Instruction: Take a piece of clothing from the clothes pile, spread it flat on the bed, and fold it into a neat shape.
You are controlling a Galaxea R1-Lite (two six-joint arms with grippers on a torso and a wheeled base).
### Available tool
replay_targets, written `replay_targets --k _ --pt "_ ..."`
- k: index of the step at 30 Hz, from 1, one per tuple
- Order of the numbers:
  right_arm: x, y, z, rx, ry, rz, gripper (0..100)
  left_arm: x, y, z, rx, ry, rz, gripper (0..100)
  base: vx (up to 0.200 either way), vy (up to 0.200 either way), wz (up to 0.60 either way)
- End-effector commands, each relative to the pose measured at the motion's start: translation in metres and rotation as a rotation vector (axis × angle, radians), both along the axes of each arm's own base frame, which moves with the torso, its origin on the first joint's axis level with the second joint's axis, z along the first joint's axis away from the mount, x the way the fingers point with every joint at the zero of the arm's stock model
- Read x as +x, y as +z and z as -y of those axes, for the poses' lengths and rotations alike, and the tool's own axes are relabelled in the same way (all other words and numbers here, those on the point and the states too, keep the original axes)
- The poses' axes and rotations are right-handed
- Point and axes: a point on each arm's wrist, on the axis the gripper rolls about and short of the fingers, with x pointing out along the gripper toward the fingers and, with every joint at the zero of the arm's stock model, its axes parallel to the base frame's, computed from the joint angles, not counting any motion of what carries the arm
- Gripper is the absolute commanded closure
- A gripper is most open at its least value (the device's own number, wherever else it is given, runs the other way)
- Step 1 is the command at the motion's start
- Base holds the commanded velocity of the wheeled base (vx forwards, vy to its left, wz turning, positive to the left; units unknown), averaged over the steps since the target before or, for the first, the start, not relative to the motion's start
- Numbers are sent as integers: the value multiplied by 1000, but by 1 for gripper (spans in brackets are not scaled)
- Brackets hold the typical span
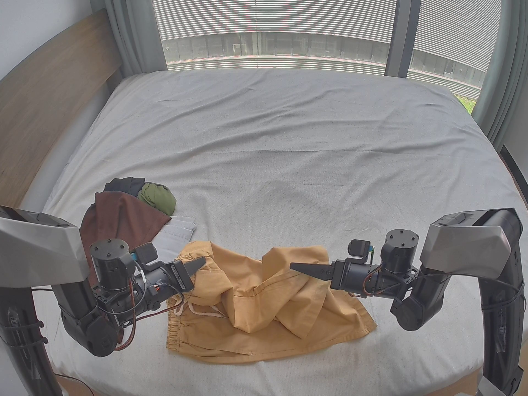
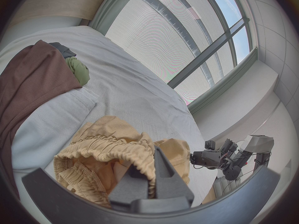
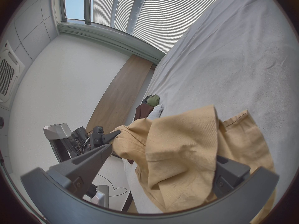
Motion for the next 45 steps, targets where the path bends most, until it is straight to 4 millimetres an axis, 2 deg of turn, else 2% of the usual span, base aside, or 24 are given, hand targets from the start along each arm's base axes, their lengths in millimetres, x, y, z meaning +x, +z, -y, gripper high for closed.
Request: replay_targets --k 1,18,19,37,43,45 --pt "-6 0 -10 -1 32 1 0 0 0 0 -1 0 1 100 0 0 0" --pt "-4 4 -19 8 45 33 0 0 -1 0 1 0 -4 100 0 0 0" --pt "-4 4 -18 8 43 33 100 0 -1 0 1 0 -4 100 0 0 0" --pt "-3 3 -15 5 30 28 100 1 -1 0 -1 2 -2 100 0 0 0" --pt "-4 13 -15 7 -28 54 100 2 4 1 -8 0 20 100 0 0 0" --pt "-10 21 -12 8 -33 58 100 0 11 2 -13 -6 40 100 0 0 0"
